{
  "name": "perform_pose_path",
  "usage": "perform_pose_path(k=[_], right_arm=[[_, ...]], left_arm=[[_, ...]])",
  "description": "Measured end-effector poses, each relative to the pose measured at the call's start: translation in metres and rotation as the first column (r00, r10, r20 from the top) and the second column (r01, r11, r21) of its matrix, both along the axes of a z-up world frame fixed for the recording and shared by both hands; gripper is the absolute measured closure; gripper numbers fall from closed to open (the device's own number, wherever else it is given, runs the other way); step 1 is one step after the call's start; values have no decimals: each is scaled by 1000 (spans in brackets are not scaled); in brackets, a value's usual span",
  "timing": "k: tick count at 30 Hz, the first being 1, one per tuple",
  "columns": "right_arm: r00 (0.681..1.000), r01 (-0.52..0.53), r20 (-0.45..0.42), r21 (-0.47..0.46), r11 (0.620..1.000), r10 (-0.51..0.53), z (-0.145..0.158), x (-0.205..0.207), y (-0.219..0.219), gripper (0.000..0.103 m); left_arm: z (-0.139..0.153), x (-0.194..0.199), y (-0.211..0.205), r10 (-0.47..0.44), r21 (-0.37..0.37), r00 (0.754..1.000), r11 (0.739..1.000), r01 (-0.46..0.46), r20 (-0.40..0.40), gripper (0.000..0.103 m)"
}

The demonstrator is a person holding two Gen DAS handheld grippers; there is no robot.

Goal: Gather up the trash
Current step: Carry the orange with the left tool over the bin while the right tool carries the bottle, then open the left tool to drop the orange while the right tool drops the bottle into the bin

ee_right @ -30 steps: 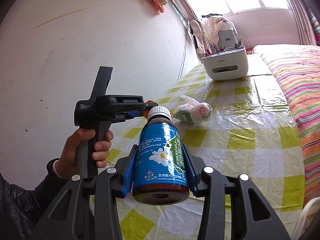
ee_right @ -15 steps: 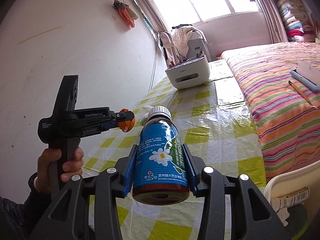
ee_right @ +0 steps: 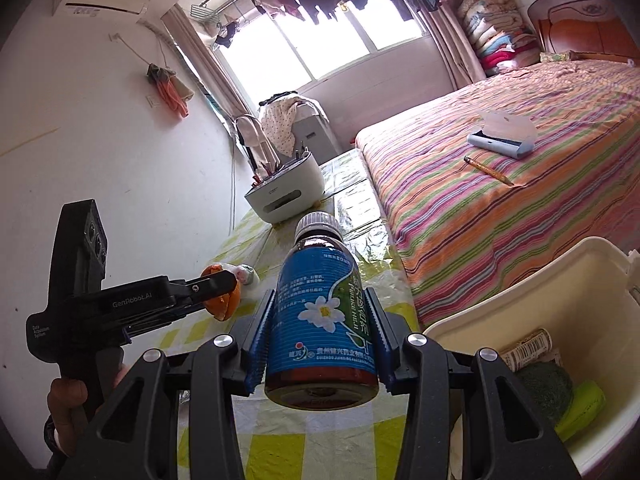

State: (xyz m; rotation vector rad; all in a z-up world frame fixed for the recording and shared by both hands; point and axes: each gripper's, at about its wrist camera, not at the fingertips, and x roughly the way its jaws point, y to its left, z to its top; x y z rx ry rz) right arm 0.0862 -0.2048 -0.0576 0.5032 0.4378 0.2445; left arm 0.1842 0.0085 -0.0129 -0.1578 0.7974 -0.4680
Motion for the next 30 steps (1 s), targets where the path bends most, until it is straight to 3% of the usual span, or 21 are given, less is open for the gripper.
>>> perform_pose_path(k=[6, 13, 19, 25, 30], right_arm=[[989, 146, -13, 10, 989, -146, -1, -23, -22, 61], [950, 312, -22, -7, 950, -312, 0, -51, -48, 61], [916, 402, -51, 111, 909, -399, -11, -67, -77, 61], [864, 502, -80, 215, 838, -497, -23, -79, -99, 59], [851, 518, -70, 279, 809, -520, -27, -86, -106, 58]], left_arm=[[-3, -9, -36, -55, 9, 998, 998, 55, -12, 69], [-7, -17, -65, -121, -25, 991, 992, 120, -54, 69], [-12, -30, -94, -174, -19, 983, 985, 173, -65, 69], [-19, -40, -124, -237, 7, 969, 971, 239, -74, 69], [-17, -44, -138, -281, 6, 958, 959, 282, -57, 67]])
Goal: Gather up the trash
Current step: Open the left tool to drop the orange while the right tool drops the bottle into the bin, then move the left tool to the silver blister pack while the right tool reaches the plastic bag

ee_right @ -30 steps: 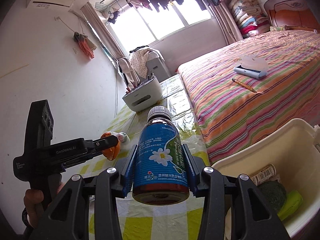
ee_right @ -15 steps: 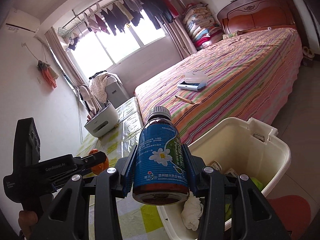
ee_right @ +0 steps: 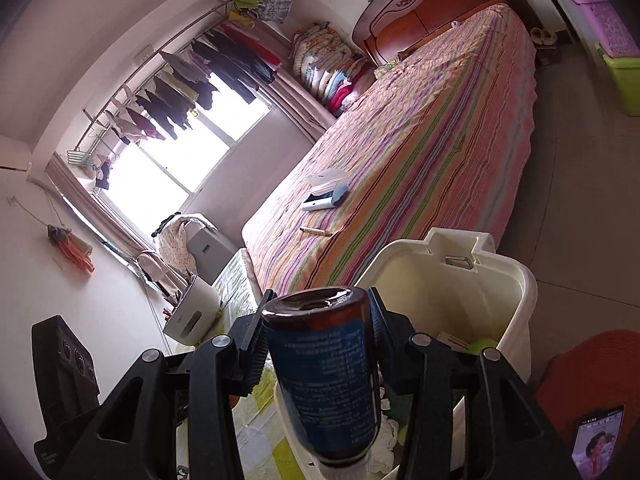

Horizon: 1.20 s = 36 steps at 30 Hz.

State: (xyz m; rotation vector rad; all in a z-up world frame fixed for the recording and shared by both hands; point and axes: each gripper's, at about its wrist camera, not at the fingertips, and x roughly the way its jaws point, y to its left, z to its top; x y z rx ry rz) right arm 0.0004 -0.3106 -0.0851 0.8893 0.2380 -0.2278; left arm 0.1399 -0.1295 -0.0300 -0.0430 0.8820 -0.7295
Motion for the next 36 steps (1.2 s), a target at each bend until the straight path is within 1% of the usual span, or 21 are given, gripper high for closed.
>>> perform_pose_path(k=[2, 4, 9, 13, 15, 17, 20, 23, 26, 27, 28, 29, 30, 32, 33, 36], right_arm=[[999, 17, 33, 0, 1000, -17, 1, -7, -1, 57], [998, 29, 49, -5, 1000, -28, 1, -12, -2, 54], [999, -11, 45, -4, 1000, 12, 3, 6, -3, 54], [998, -18, 64, 77, 997, 13, -6, 9, -11, 54], [996, -36, 81, 92, 995, 29, -8, 9, -15, 54], [997, -36, 68, 84, 996, 30, -7, 10, -16, 54], [993, -80, 89, 53, 995, 75, -1, 12, -9, 54], [990, -94, 106, 10, 996, 92, 4, 11, -1, 54], [988, -102, 111, -17, 995, 103, 7, 10, 4, 53], [988, -99, 120, -13, 995, 100, 7, 8, 4, 53], [988, -93, 125, -4, 996, 93, 6, 6, 2, 53], [988, -91, 130, 10, 996, 89, 4, 5, 0, 53], [988, -92, 130, 24, 995, 88, 3, 5, -2, 53], [989, -81, 127, 44, 996, 75, 0, 4, -5, 53], [989, -80, 127, 48, 996, 74, -1, 4, -6, 53], [989, -83, 126, 44, 996, 77, -1, 4, -7, 53]], left_arm=[[-2, 0, -3, -13, -6, 1000, 1000, 13, -13, 67], [-4, -1, -7, -24, 6, 1000, 1000, 24, -9, 67], [-10, -2, -13, -33, 24, 999, 999, 34, -12, 67], [-13, -1, -13, -30, 27, 999, 999, 31, -13, 67], [-16, 0, -13, -29, 35, 999, 999, 30, -20, 67], [-18, -1, -13, -30, 39, 999, 999, 31, -23, 67], [-23, -1, -18, -51, 48, 998, 997, 53, -40, 67], [-28, -2, -23, -64, 59, 997, 996, 67, -52, 66], [-33, -5, -27, -71, 82, 996, 994, 75, -45, 61], [-33, -6, -27, -71, 86, 997, 994, 75, -42, 55], [-33, -7, -29, -71, 90, 997, 993, 74, -35, 51], [-33, -8, -29, -68, 93, 997, 993, 70, -24, 41], [-32, -9, -29, -59, 94, 998, 994, 60, -9, 34], [-29, -11, -28, -54, 92, 998, 994, 53, 12, 32], [-28, -12, -27, -53, 91, 998, 995, 52, 15, 29], [-25, -10, -21, -35, 76, 999, 997, 34, 12, 27]])
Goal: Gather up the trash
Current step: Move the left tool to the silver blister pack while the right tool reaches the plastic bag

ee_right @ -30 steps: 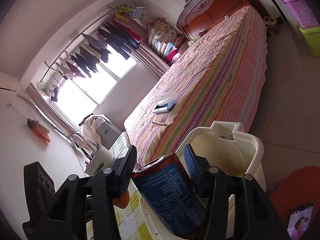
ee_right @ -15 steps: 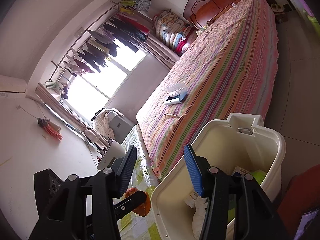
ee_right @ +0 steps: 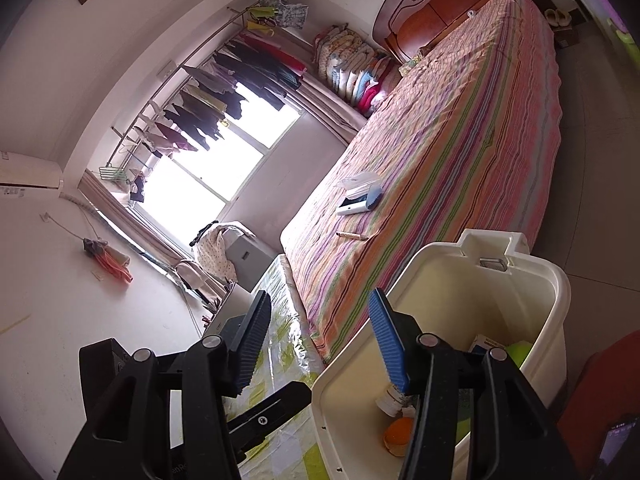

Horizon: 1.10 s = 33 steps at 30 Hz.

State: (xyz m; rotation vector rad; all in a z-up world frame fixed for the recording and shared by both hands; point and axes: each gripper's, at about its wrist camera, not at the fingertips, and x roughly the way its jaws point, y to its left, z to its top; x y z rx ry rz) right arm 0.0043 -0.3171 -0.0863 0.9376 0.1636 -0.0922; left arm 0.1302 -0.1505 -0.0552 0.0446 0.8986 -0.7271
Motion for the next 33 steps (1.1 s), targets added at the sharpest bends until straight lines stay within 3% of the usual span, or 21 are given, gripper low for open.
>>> perform_pose_path(k=[17, 33], right_arm=[[1000, -29, -2, -27, 999, 29, 5, 8, 14, 53], [995, -94, 13, -85, 992, 95, 15, 17, 41, 47]], left_arm=[[23, 8, 65, 137, -22, 989, 990, -136, 53, 20], [36, 11, 179, 306, -16, 949, 952, -306, 78, 16]])
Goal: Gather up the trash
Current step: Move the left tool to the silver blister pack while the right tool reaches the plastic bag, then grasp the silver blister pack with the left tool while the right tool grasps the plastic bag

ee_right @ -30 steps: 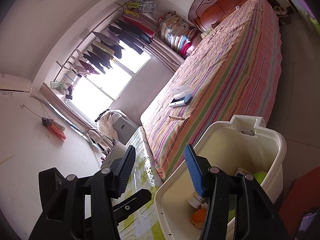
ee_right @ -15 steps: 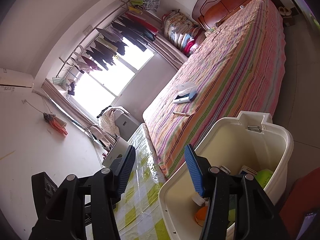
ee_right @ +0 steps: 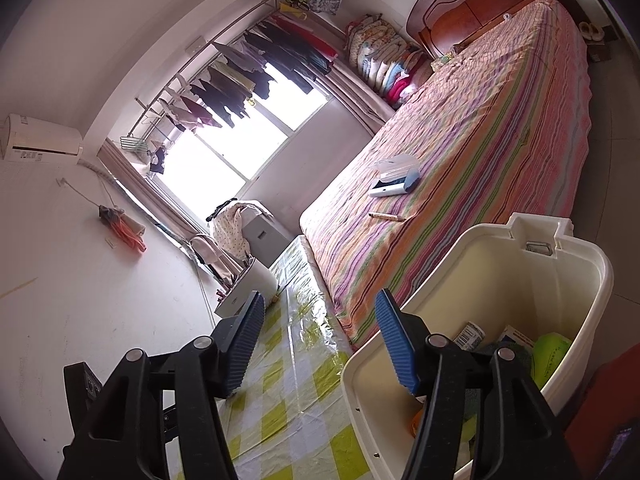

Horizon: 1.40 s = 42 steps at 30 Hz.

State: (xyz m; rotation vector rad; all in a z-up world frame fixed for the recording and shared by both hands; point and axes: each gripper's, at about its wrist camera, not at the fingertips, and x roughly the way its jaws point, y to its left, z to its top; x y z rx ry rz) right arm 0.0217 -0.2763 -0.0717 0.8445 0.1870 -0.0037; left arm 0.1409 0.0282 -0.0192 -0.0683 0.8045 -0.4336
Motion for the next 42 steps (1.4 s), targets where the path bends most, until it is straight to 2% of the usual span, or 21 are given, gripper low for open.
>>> perform_pose_path(k=[6, 10, 14, 17, 19, 23, 24, 28, 29, 31, 33, 34, 38, 42], right_arm=[[999, -38, 4, -21, 999, 38, 4, 8, 13, 46], [998, -65, 5, -20, 998, 65, 4, 13, 21, 45], [996, -87, 5, -37, 995, 87, 6, 16, 30, 45], [995, -101, 6, -37, 994, 102, 6, 17, 33, 45], [994, -106, 10, -29, 994, 107, 5, 16, 35, 45], [992, -121, 20, -6, 993, 121, 3, 17, 35, 44], [992, -127, 20, -2, 992, 127, 3, 18, 36, 44], [990, -143, 17, 2, 990, 143, 1, 22, 38, 43], [989, -146, 14, 0, 989, 146, 1, 23, 39, 43], [988, -155, 7, -3, 988, 155, 1, 25, 40, 43], [987, -162, -8, -12, 987, 162, 1, 28, 42, 43], [986, -167, -20, -18, 986, 166, 2, 31, 44, 43], [972, -228, -72, -47, 973, 224, 6, 51, 57, 43], [936, -338, -127, -57, 939, 329, 6, 88, 86, 43]], left_arm=[[-11, 0, 49, 87, 38, 996, 996, -87, -8, 15], [-22, 0, 69, 95, 100, 995, 991, -91, -43, 15], [-36, -1, 76, 10, 227, 996, 974, 10, -87, 13], [-46, -3, 83, -65, 340, 996, 937, 84, -67, 13], [-56, 1, 90, -88, 381, 993, 918, 114, -83, 13], [-80, 16, 103, -68, 385, 984, 914, 127, -163, 13], [-80, 16, 105, -72, 371, 986, 920, 124, -153, 13], [-80, 19, 105, -87, 371, 985, 918, 136, -145, 14], [-79, 19, 104, -94, 367, 985, 919, 141, -143, 18], [-77, 18, 103, -121, 336, 982, 927, 164, -146, 33], [-75, 17, 101, -128, 323, 981, 931, 168, -143, 61], [-74, 17, 100, -129, 322, 982, 932, 167, -138, 68], [-74, 23, 103, -100, 305, 986, 943, 136, -131, 69], [-71, 36, 120, -16, 257, 990, 965, 51, -137, 69]])
